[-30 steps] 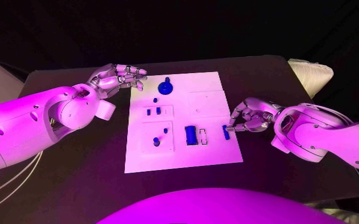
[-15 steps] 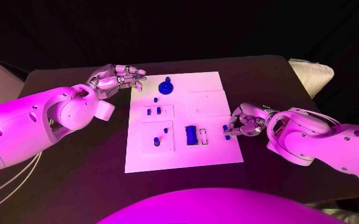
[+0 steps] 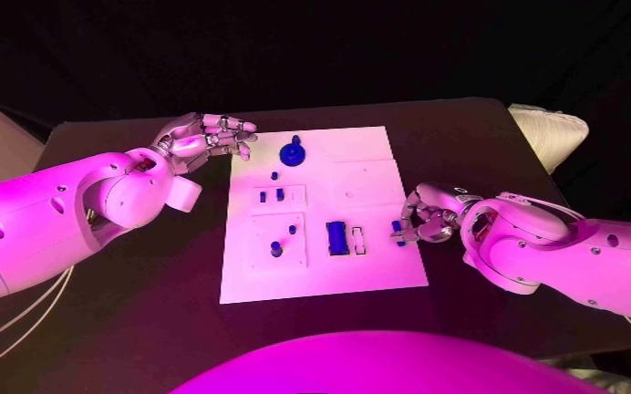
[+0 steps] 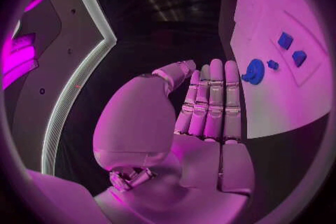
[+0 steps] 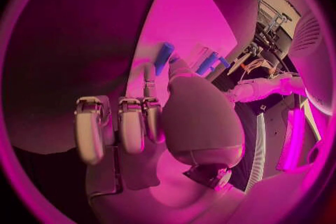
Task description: Assemble the parts on the task board
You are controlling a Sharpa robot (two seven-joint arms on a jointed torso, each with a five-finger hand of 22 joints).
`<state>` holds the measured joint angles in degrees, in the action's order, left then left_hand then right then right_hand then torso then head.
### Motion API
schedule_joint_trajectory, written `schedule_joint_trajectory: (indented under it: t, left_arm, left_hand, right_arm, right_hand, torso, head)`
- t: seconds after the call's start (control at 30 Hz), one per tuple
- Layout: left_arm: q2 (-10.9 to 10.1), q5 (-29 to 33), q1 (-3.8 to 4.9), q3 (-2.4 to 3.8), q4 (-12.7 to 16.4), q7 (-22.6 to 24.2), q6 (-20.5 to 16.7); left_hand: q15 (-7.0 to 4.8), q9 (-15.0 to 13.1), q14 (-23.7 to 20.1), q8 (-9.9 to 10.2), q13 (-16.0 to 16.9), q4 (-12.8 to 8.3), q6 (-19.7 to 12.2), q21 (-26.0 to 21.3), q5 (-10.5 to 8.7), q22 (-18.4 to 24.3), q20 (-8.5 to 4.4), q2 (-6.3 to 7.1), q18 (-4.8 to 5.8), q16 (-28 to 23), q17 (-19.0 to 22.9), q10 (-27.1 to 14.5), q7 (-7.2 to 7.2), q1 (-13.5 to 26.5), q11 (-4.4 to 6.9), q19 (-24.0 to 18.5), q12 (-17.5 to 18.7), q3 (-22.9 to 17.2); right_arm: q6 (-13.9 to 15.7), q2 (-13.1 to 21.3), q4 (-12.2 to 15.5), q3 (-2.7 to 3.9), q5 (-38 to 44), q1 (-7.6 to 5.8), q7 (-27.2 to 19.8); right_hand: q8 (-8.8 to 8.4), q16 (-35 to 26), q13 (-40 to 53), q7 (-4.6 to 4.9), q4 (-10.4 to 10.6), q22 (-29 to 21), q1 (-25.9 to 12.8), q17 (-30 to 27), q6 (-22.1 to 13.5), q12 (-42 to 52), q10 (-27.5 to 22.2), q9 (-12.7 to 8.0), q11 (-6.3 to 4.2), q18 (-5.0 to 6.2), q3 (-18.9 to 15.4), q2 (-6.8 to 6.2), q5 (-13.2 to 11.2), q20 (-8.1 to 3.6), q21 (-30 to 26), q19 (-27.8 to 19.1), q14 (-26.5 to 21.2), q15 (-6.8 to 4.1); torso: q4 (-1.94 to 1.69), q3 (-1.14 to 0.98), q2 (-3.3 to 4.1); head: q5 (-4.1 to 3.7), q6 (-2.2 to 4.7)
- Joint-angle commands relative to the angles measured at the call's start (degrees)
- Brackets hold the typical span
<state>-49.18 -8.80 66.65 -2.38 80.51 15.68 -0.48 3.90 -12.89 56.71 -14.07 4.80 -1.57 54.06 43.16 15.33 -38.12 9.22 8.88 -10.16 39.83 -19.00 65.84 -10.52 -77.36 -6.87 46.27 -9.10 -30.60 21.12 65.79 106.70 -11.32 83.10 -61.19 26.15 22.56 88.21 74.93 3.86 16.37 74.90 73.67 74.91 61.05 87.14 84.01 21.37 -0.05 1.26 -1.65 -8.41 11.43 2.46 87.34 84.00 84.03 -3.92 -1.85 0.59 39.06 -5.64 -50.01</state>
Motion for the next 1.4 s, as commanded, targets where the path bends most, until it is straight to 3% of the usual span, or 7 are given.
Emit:
schedule_joint_trajectory:
  t: [0.03, 0.17, 0.27, 0.37, 0.77, 1.0, 1.4]
  left_arm:
    - [-0.02, 0.37, -0.01, 0.03, 0.22, 0.51, 0.78]
    - [-0.14, 0.37, -0.01, 0.03, 0.27, 0.5, 0.76]
    - [-0.22, 0.37, -0.01, 0.03, 0.33, 0.5, 0.75]
    - [-0.28, 0.37, -0.01, 0.03, 0.37, 0.5, 0.74]
    - [-0.45, 0.37, -0.01, 0.03, 0.49, 0.5, 0.67]
    - [-0.47, 0.37, -0.01, 0.03, 0.5, 0.46, 0.61]
    - [-0.34, 0.37, -0.01, 0.03, 0.62, 0.27, 0.65]
  left_hand:
    - [0.03, 0.07, 0.2, 0.21, 0.05, 0.04, 0.05, -0.26, 0.28, -0.05, 0.35, -0.65, -0.2, -0.34, -0.05, 0.02, -0.44, -0.02, -0.41, 0.19, 0.24, -0.38]
    - [0.03, 0.07, 0.2, 0.21, 0.05, 0.04, 0.05, -0.26, 0.28, -0.05, 0.35, -0.65, -0.2, -0.34, -0.05, 0.02, -0.44, -0.02, -0.41, 0.19, 0.24, -0.38]
    - [0.03, 0.07, 0.2, 0.21, 0.05, 0.04, 0.05, -0.26, 0.28, -0.05, 0.35, -0.65, -0.2, -0.34, -0.05, 0.02, -0.44, -0.02, -0.41, 0.19, 0.24, -0.38]
    - [0.03, 0.07, 0.2, 0.21, 0.05, 0.04, 0.05, -0.26, 0.28, -0.05, 0.35, -0.65, -0.2, -0.34, -0.05, 0.02, -0.44, -0.02, -0.41, 0.19, 0.24, -0.38]
    - [0.03, 0.07, 0.2, 0.21, 0.05, 0.04, 0.05, -0.26, 0.28, -0.05, 0.35, -0.65, -0.2, -0.34, -0.05, 0.02, -0.44, -0.02, -0.41, 0.19, 0.24, -0.38]
    - [0.03, 0.07, 0.2, 0.21, 0.05, 0.04, 0.05, -0.26, 0.28, -0.05, 0.35, -0.65, -0.2, -0.34, -0.05, 0.02, -0.44, -0.02, -0.41, 0.19, 0.24, -0.38]
    - [0.03, 0.11, 0.22, 0.2, 0.07, 0.07, 0.07, -0.29, 0.3, -0.08, 0.35, -0.7, -0.2, -0.42, -0.15, 0.03, -0.43, 0.02, -0.41, 0.2, 0.29, -0.44]
  right_arm:
    - [-4.21, -0.54, 0.04, -0.36, 3.66, 0.65, 2.12]
    - [-4.96, -0.81, 0.03, -0.36, 5.17, 0.78, 2.73]
    - [-5.52, -1.0, 0.07, -0.36, 6.3, 0.87, 3.14]
    - [-5.74, -1.15, 0.1, -0.36, 6.94, 0.92, 3.4]
    - [-0.67, -1.64, 0.94, -0.34, 5.91, 1.02, 2.83]
    - [3.64, -1.19, 3.1, -0.26, 1.71, 0.21, 1.03]
    - [7.22, -2.44, 4.85, -0.16, -8.88, -1.87, -1.21]
  right_hand:
    - [0.43, -0.1, 13.59, -0.28, -0.1, 14.45, 2.74, 10.78, 0.13, -0.31, 4.57, 0.16, -0.6, -0.8, 1.32, -0.52, -0.49, -0.63, 0.34, 5.45, 5.04, -0.39]
    - [0.51, -0.09, 13.62, -0.59, -0.37, 14.5, 7.69, 10.87, 0.3, -0.27, 4.59, 0.15, -0.88, -0.83, 5.44, -0.66, -0.32, -0.92, 0.45, 5.48, 5.05, -0.67]
    - [0.22, -0.11, 13.6, -0.65, -0.61, 14.54, 11.24, 10.87, 0.61, -0.34, 4.55, -0.17, -0.97, -0.85, 10.03, -1.71, 4.19, -1.07, 0.57, 5.51, 5.04, -0.78]
    - [0.12, -0.07, 13.61, -0.62, -0.56, 14.59, 11.93, 10.98, 0.84, -0.34, 4.54, -0.31, -0.97, -0.89, 11.99, -2.38, 4.83, -1.08, 0.73, 5.56, 5.06, -0.75]
    - [1.05, 0.12, 13.72, -0.88, -0.28, 14.74, 6.82, 11.48, 0.55, -0.14, 4.69, 0.53, -1.24, -1.0, 22.71, -4.19, 12.72, -1.23, 1.29, 5.7, 5.18, -0.94]
    - [1.65, 0.25, 13.75, -0.91, -0.37, 14.95, 4.76, 11.76, 0.19, -0.08, 4.74, 1.12, -1.25, -1.15, 24.69, -4.41, 13.92, -1.28, 2.08, 5.87, 5.24, -0.98]
    - [2.34, 0.48, 13.93, -0.91, -0.04, 15.1, 0.41, 12.25, -0.1, 0.31, 4.94, 1.8, -1.24, -1.26, 25.97, -3.97, 11.34, -1.28, 2.66, 6.0, 5.36, -0.97]
  torso:
    - [-0.01, 0.06, -0.02]
    - [-0.01, 0.08, -0.02]
    - [-0.04, 0.09, -0.03]
    - [-0.06, 0.09, -0.04]
    - [0.05, -0.02, -0.01]
    - [0.08, 0.04, -0.02]
    - [0.06, 0.09, 0.0]
  head:
    - [-0.07, 0.01]
    - [0.0, 0.01]
    - [0.03, 0.01]
    - [0.05, 0.01]
    - [0.34, 0.01]
    - [0.42, 0.01]
    - [0.15, 0.01]
